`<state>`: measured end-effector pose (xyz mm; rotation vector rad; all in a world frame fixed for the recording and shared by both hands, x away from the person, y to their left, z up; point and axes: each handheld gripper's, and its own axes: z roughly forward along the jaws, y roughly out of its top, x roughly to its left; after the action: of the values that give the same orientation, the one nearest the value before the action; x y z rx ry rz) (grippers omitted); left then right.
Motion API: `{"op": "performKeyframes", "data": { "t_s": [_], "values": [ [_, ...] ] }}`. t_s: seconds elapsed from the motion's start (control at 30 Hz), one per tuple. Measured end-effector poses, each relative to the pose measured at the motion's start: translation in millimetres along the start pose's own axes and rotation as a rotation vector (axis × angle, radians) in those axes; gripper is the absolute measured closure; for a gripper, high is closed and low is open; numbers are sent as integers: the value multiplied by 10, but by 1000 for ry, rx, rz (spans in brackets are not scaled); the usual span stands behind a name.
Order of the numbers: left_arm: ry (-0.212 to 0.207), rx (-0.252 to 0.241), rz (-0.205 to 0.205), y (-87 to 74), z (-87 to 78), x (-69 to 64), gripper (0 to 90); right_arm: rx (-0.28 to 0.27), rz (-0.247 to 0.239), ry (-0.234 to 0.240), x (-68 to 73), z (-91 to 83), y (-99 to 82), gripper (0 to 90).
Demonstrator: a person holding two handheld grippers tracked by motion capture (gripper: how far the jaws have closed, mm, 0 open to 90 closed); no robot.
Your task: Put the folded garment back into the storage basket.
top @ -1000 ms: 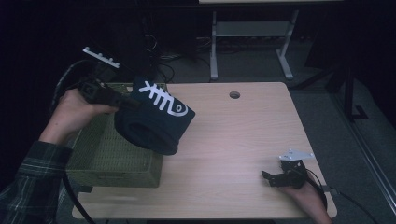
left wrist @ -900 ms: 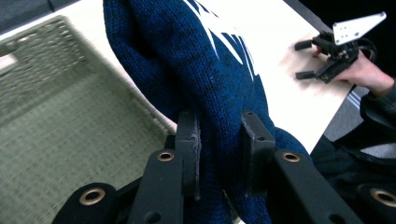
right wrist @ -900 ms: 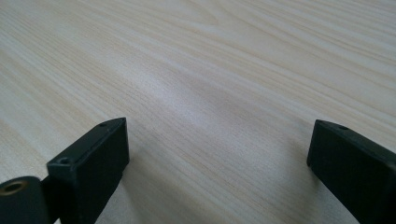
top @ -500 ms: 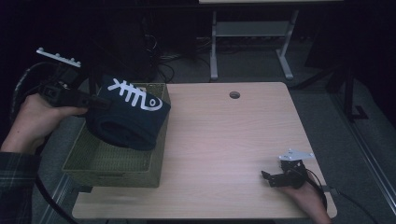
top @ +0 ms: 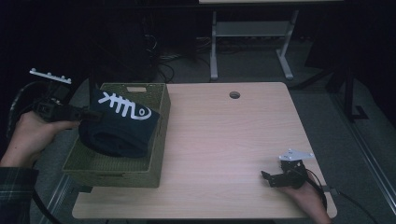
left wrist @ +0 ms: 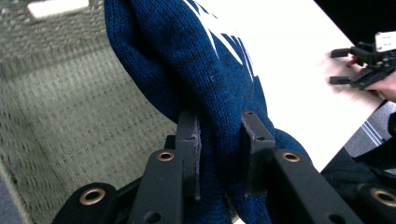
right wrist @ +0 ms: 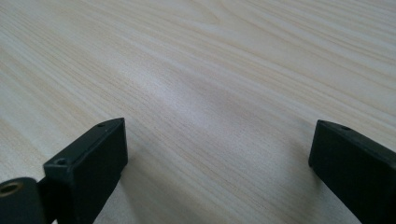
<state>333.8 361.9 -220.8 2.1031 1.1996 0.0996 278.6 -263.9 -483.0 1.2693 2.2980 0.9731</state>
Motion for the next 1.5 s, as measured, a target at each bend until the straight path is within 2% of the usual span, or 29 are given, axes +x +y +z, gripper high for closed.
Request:
{"op": "performKeyframes", "data": {
  "t_s": [0.13, 0.37, 0.53, 0.73, 0.9, 1.1, 1.2, 1.33, 1.5],
  "values": [
    [2, -3, -37, -81, 84, 104, 728, -1, -1, 0, 0, 1, 0, 41],
    [2, 17, -71, -185, 252, 226, 728, -1, -2, 0, -1, 2, 0, 40],
    [6, 43, -85, -246, 350, 280, 728, -1, -4, 0, -2, 2, 0, 39],
    [-36, 58, -90, -298, 504, 304, 728, 2, 2, 2, 3, 1, 0, 39],
    [-27, 80, -95, -329, 612, 385, 727, -1, -3, 1, -1, 2, 0, 38],
    [39, 134, -87, -390, 771, 522, 726, 1, -4, 1, 0, 3, 1, 36],
    [44, 137, -102, -421, 871, 603, 726, 1, -4, 2, 0, 3, 1, 35],
    [83, 162, -98, -438, 989, 682, 724, 1, -5, 1, 0, 3, 1, 35],
    [170, 201, -85, -465, 1078, 772, 716, 1, -5, 2, 0, 3, 1, 35]
  ]
}}
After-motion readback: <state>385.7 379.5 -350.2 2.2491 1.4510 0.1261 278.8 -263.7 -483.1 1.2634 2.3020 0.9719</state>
